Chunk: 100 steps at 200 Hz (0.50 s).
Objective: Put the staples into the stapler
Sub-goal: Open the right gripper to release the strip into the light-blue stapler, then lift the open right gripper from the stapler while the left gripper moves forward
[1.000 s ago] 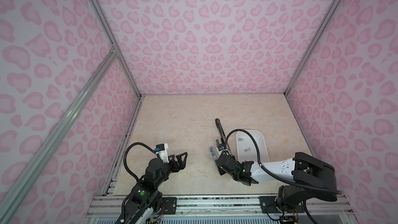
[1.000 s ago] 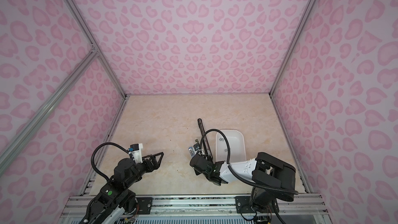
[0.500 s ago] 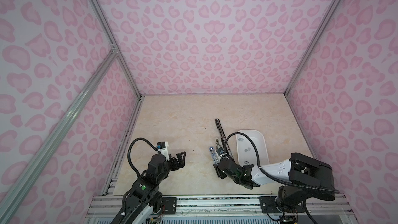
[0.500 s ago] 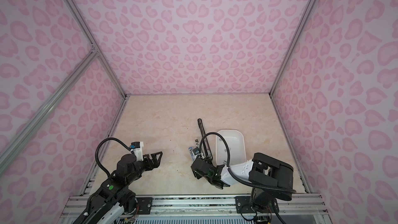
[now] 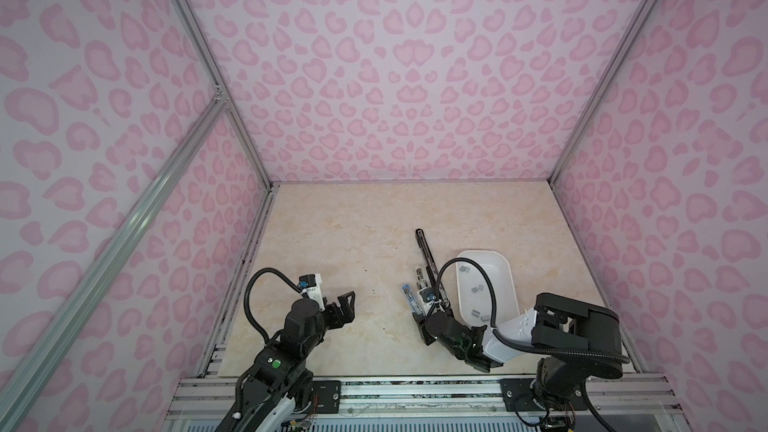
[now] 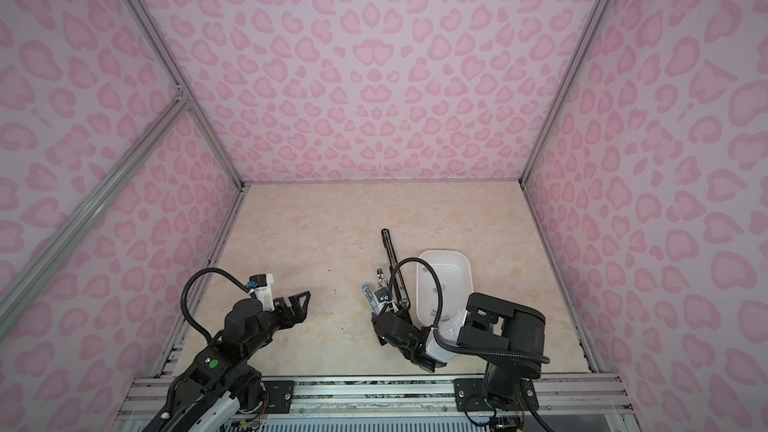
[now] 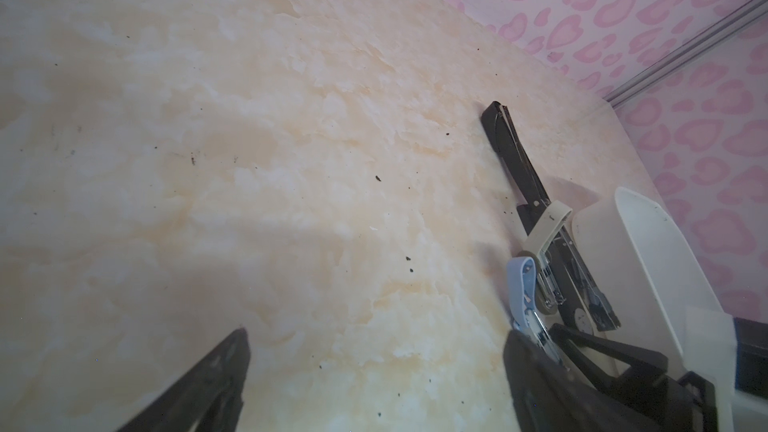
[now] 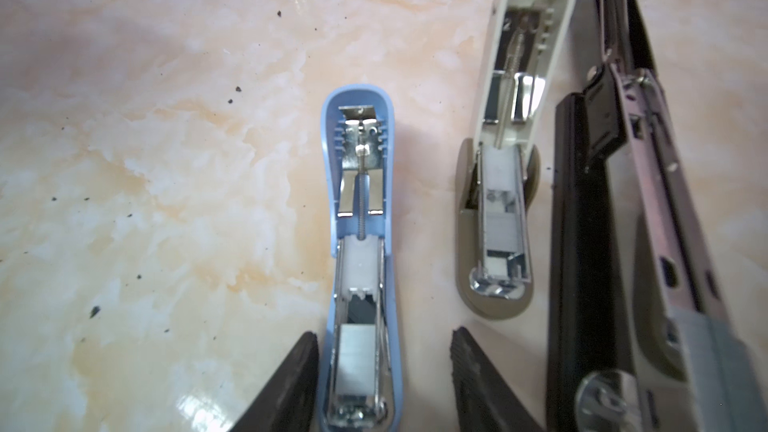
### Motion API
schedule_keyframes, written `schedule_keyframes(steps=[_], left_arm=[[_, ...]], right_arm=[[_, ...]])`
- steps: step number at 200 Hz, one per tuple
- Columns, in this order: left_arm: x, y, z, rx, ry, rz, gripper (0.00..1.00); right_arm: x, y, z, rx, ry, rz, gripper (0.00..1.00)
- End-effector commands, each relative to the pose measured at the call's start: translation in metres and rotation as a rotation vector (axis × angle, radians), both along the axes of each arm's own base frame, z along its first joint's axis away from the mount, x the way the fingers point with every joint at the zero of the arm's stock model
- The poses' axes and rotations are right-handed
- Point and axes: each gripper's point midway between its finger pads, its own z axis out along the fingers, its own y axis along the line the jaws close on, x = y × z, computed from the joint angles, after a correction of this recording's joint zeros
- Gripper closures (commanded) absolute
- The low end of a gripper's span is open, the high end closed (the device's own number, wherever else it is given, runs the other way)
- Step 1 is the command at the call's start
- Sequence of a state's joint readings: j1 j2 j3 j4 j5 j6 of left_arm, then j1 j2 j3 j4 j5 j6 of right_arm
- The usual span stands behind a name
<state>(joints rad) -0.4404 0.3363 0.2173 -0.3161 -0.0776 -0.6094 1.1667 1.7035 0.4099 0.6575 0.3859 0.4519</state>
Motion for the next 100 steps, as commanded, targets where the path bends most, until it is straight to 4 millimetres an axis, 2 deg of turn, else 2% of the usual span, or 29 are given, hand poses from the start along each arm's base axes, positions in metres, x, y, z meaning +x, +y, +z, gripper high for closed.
schedule_keyframes(steps=[1,37,63,78,100], left_arm=[[0.000,0.001,-0.001,-0.005,-0.001,0.010,0.04],[-0.001,0.002,0.002,-0.013,-0.020,0.010,0.04],[-0.001,-0.003,0.004,-0.022,-0.021,-0.014,0.04],[0.000,-0.009,0.007,-0.064,-0.022,-0.028,0.04],[0.004,-0.030,0.012,-0.175,-0.049,-0.097,0.04]], right_arm=[[-0.020,-0.018,-0.042,-0.143,0.121,0.045,0.51],[-0.022,-0.011,-0.053,-0.186,0.126,0.098,0.55],[-0.027,-0.012,-0.052,-0.195,0.134,0.131,0.57],[-0.032,-0.015,-0.051,-0.190,0.137,0.150,0.57],[-0.035,-0.024,-0.048,-0.183,0.133,0.148,0.57]])
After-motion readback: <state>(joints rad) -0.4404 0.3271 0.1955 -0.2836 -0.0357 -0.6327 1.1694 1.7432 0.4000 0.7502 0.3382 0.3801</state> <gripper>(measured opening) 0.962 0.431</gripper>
